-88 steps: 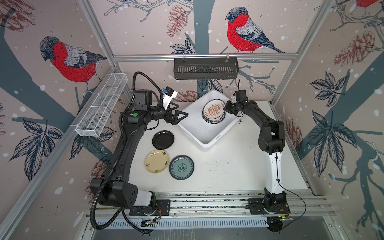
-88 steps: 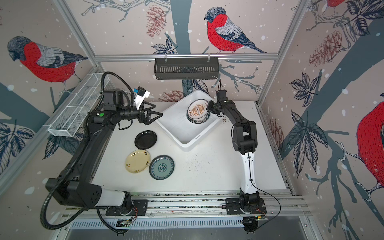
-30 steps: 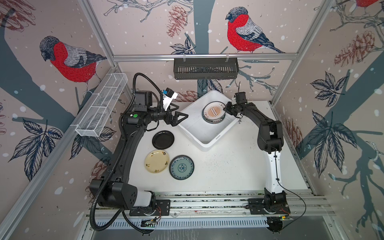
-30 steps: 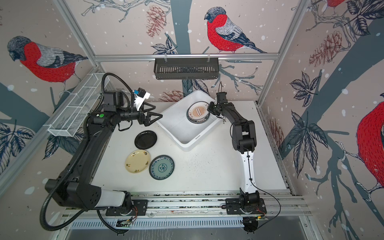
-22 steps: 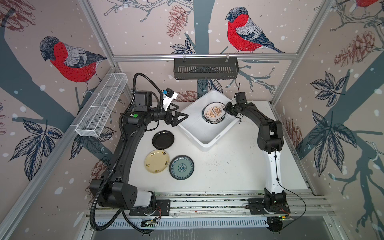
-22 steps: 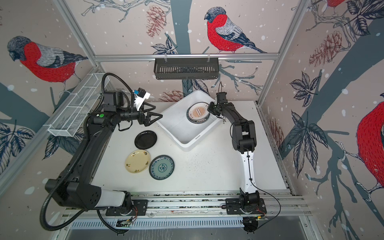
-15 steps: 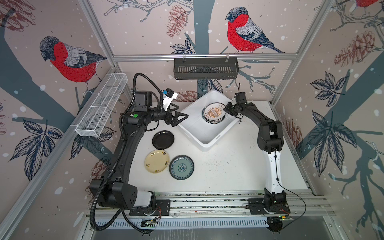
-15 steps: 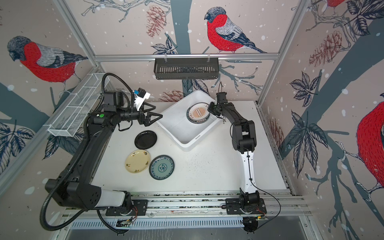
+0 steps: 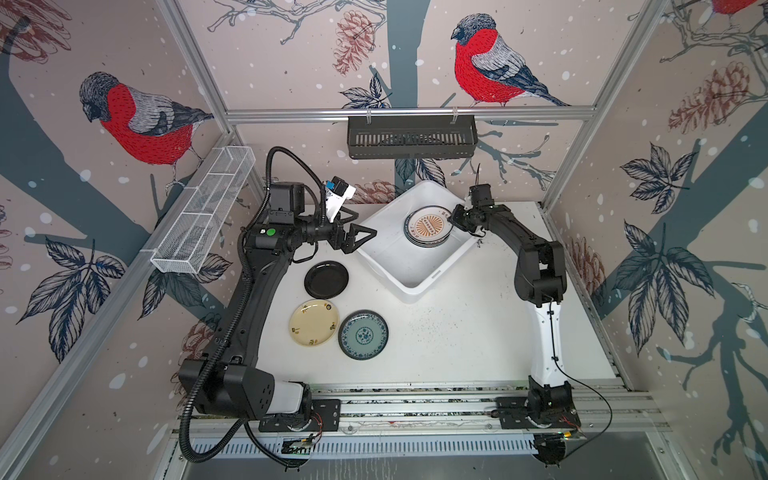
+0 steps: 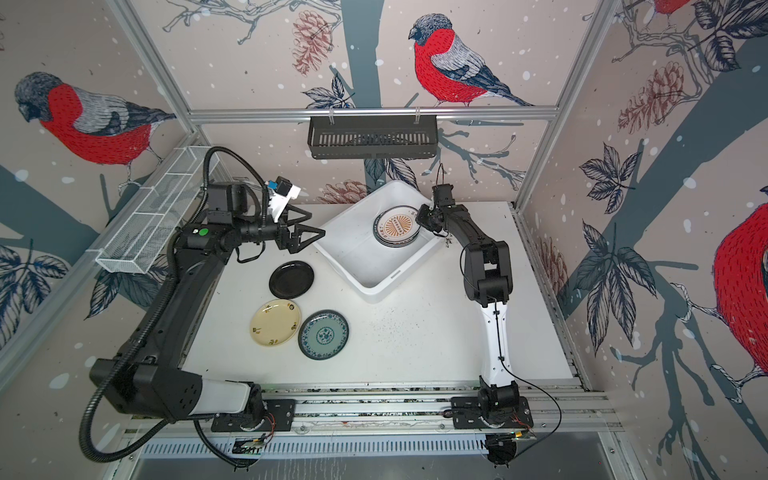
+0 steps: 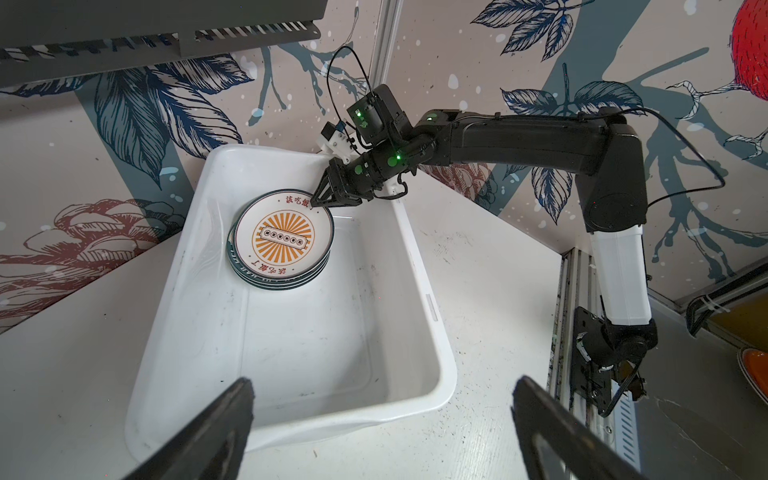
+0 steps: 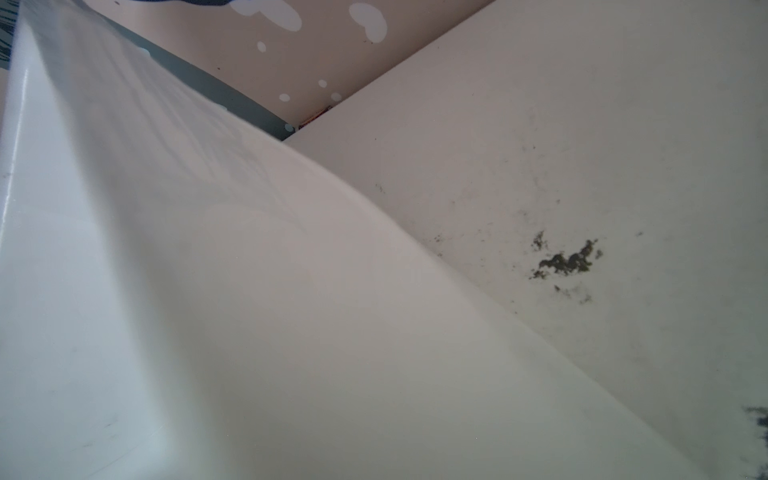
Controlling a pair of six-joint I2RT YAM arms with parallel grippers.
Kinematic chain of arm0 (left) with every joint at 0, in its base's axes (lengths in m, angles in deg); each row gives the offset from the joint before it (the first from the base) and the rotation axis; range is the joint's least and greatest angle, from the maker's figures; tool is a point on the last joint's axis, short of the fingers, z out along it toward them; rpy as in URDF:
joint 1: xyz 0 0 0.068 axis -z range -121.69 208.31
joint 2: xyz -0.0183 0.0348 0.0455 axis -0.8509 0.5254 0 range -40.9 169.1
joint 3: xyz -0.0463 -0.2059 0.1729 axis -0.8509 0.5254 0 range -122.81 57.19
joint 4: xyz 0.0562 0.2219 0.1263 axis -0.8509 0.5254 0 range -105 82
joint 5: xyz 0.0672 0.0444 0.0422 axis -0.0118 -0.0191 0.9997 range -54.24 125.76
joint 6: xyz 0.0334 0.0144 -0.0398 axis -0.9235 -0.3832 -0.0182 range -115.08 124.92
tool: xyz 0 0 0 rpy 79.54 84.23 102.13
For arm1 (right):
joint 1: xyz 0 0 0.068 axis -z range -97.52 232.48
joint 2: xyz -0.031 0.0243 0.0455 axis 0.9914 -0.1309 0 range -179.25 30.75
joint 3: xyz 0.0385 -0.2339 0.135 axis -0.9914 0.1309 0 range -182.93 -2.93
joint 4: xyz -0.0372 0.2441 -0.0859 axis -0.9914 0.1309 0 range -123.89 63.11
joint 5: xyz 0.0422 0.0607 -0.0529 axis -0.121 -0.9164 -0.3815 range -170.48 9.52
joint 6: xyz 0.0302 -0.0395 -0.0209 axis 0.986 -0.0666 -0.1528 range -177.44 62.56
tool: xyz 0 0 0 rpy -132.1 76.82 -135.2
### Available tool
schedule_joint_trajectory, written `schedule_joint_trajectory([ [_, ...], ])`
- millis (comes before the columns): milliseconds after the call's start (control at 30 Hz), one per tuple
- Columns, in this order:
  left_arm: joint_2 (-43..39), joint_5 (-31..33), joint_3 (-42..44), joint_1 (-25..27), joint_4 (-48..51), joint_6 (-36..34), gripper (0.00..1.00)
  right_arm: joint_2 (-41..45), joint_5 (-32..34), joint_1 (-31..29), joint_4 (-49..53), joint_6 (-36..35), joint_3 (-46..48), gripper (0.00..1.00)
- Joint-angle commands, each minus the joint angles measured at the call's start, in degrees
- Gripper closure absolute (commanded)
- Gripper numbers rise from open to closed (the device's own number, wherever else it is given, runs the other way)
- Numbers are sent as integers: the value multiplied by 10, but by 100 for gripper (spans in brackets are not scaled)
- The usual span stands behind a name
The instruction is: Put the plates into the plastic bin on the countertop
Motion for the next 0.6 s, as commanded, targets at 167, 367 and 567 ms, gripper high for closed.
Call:
schedule_joint_trajectory([
  [167, -2, -17, 0, -1, -4, -6, 4, -6, 3, -3, 43, -6, -5, 73],
  [367, -3, -17, 0, -1, -5, -6, 4, -8, 3, -2, 45, -7, -4, 73],
  [567, -5, -18, 1, -1, -5, -6, 4, -7, 5, -1, 50, -10, -4, 72],
])
